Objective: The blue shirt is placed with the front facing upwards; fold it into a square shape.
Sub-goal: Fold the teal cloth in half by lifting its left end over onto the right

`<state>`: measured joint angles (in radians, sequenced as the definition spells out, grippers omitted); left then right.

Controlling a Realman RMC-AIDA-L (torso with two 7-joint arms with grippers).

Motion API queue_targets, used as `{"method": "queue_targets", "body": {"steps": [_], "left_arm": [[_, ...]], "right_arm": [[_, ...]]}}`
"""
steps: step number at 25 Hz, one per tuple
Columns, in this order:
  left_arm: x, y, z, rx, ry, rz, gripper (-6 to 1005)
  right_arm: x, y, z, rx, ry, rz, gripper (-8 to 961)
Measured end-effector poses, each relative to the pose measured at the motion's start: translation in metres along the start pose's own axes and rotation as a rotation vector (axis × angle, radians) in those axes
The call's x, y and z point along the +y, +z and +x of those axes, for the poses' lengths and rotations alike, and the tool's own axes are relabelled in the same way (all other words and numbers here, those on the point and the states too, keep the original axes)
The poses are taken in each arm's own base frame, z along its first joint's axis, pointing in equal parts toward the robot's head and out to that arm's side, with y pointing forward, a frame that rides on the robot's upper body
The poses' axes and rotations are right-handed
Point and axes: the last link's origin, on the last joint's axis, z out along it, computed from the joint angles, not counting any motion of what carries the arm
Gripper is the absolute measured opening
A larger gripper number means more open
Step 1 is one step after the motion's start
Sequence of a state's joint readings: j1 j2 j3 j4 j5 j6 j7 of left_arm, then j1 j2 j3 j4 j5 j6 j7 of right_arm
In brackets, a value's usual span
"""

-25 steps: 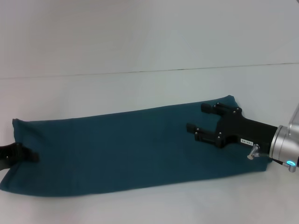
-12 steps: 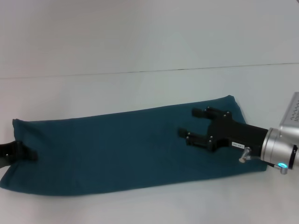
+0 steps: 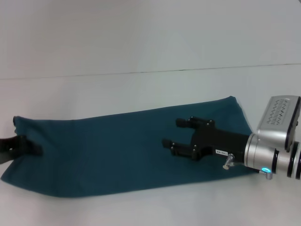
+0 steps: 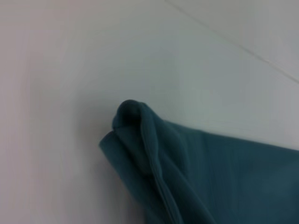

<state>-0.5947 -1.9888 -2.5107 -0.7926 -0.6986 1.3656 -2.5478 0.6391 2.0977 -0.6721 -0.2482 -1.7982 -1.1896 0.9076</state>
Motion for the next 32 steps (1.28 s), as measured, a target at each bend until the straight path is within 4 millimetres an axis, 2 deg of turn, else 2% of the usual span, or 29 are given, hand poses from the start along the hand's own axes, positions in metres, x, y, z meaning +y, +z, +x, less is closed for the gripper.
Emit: {"method": "queue_targets", "body": {"steps": [23, 32], "left_arm": [[0.077, 0.003, 0.016, -0.014, 0.143, -0.154, 45], [0.097, 0.007, 0.02, -0.028, 0.182, -0.186, 45]], "right_arm": [[-0.016, -0.01, 0.017, 0.065, 0.037, 0.126, 777], [-0.02, -0.015, 0.019, 0.06, 0.058, 0.157, 774]]}}
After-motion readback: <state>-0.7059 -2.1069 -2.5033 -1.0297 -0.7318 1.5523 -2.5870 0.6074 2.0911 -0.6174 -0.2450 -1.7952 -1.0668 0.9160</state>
